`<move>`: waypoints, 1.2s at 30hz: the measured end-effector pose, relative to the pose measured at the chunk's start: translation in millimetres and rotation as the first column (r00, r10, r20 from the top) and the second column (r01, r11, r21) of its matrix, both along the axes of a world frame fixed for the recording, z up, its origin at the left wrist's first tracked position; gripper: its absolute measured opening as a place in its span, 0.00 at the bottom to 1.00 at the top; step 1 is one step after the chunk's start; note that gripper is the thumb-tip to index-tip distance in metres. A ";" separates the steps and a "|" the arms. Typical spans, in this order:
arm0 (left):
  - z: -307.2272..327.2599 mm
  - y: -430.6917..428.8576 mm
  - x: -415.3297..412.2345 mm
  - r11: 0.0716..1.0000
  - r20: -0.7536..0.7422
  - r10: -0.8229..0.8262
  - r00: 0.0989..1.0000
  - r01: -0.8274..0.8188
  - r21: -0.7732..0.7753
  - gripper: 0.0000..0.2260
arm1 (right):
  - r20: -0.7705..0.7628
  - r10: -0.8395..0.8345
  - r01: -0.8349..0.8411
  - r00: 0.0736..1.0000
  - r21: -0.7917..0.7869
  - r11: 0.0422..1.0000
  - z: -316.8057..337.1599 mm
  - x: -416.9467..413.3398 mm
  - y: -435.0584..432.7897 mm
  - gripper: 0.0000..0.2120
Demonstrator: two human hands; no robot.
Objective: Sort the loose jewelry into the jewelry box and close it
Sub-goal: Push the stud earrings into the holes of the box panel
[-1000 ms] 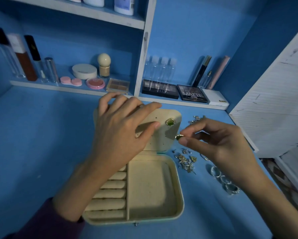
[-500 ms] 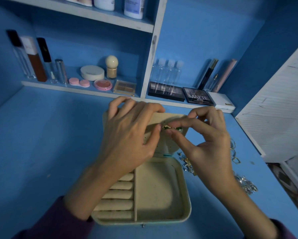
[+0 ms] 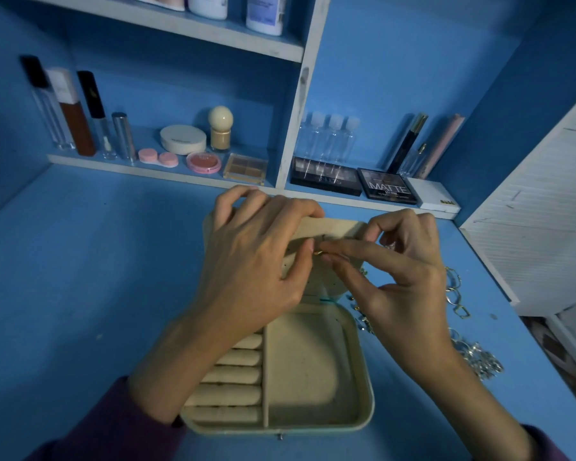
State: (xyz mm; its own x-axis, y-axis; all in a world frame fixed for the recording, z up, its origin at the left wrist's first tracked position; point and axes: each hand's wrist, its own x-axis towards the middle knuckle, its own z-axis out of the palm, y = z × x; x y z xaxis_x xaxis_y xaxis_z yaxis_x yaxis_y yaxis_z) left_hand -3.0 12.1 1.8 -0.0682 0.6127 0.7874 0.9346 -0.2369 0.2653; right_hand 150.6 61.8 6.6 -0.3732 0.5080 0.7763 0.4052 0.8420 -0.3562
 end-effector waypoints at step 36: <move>1.5 -2.6 0.2 0.999 0.017 -0.027 1.000 0.027 -0.045 0.12 | 0.279 -0.018 -0.031 0.960 0.168 0.985 24.9 4.6 18.5 0.11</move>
State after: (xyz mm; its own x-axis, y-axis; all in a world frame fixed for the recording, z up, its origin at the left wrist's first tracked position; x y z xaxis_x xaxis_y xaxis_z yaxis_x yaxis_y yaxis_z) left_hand -2.9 9.5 3.3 -0.0636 0.6497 0.7575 0.9236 -0.2492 0.2913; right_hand 155.1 80.2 31.5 -0.5896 0.3750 0.7154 0.4621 0.8830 -0.0820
